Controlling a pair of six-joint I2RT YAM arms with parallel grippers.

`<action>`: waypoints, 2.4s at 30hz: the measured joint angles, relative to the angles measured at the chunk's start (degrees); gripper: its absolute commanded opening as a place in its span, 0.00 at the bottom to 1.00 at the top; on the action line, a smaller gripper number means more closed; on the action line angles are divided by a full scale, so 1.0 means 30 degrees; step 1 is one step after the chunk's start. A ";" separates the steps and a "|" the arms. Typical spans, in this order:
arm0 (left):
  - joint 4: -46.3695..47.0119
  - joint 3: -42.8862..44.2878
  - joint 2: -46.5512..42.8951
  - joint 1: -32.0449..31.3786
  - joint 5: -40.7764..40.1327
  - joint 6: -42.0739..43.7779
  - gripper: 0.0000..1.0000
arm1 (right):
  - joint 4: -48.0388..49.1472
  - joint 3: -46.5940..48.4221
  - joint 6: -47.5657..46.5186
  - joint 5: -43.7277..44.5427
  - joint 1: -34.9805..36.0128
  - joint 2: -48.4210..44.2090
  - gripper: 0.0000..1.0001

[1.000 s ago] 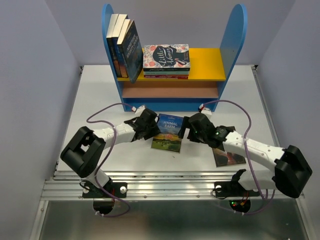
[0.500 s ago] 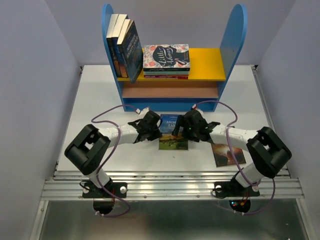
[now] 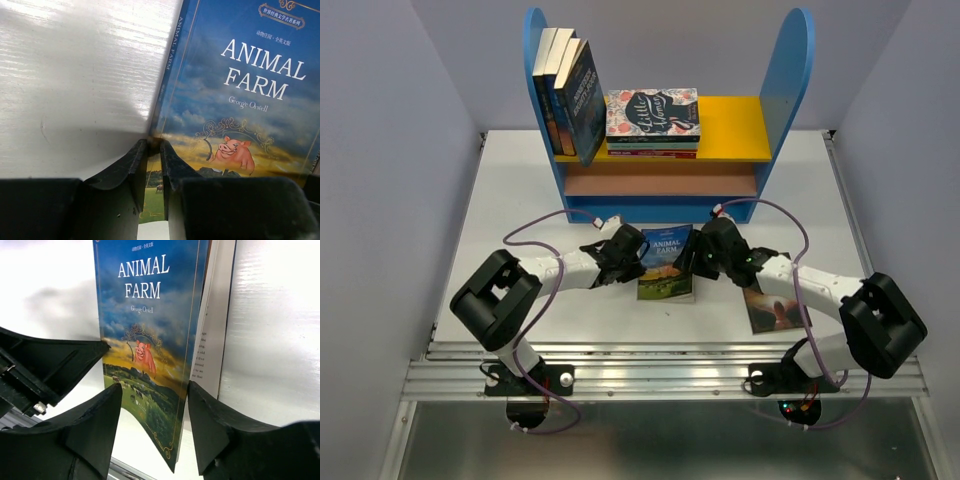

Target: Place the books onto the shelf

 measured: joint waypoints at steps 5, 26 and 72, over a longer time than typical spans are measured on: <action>-0.0350 0.0146 0.0007 -0.0124 -0.0262 -0.0095 0.25 | -0.0015 0.0000 0.0015 -0.0087 0.0000 -0.0168 0.45; -0.0882 0.0204 -0.0087 -0.0437 -0.1086 -0.0736 0.25 | 0.0845 -0.0197 0.0153 -0.1064 -0.0058 0.0692 0.11; 0.0903 -0.2266 -1.9518 -0.1093 0.2273 0.2885 0.99 | -0.1588 0.2222 -0.2936 -0.9981 0.0321 -1.3937 0.01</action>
